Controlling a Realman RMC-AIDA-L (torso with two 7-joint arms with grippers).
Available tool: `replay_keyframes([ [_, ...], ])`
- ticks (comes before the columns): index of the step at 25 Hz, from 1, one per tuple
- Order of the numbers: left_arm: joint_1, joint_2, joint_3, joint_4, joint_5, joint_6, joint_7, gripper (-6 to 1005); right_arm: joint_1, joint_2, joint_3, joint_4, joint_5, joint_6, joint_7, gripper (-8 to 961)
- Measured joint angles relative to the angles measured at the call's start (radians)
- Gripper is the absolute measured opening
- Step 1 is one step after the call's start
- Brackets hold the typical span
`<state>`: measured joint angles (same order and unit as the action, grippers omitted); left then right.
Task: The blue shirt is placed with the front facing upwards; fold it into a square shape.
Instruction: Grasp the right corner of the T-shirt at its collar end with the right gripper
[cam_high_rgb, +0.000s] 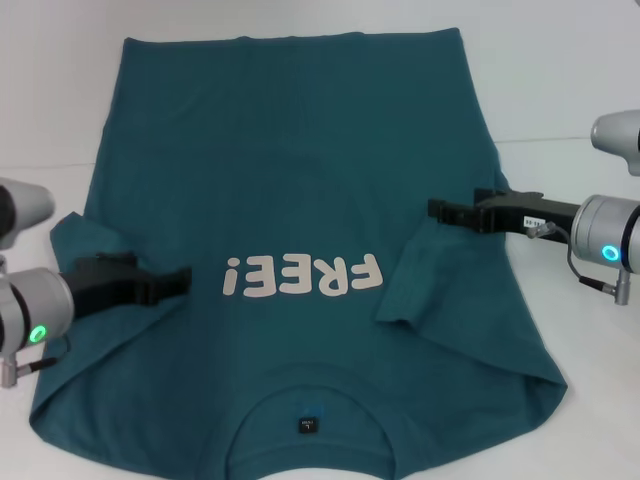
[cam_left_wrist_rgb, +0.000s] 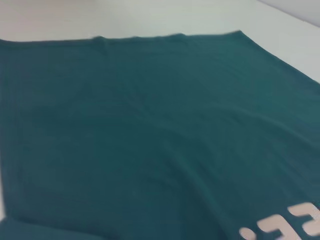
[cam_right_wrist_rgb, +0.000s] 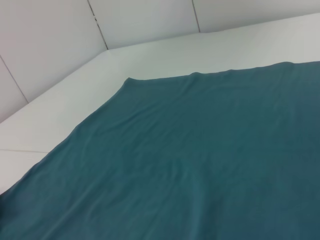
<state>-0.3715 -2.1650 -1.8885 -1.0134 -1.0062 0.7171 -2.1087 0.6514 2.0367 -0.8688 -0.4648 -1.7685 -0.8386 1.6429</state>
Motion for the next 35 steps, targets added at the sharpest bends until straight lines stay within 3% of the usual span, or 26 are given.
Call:
replay_keyframes([
  [35, -0.029, -0.001, 0.148, 0.11, 0.002, -0.189, 0.048, 755, -0.042, 0.013, 0.001, 0.0, 0.0, -0.024, 0.003, 942],
])
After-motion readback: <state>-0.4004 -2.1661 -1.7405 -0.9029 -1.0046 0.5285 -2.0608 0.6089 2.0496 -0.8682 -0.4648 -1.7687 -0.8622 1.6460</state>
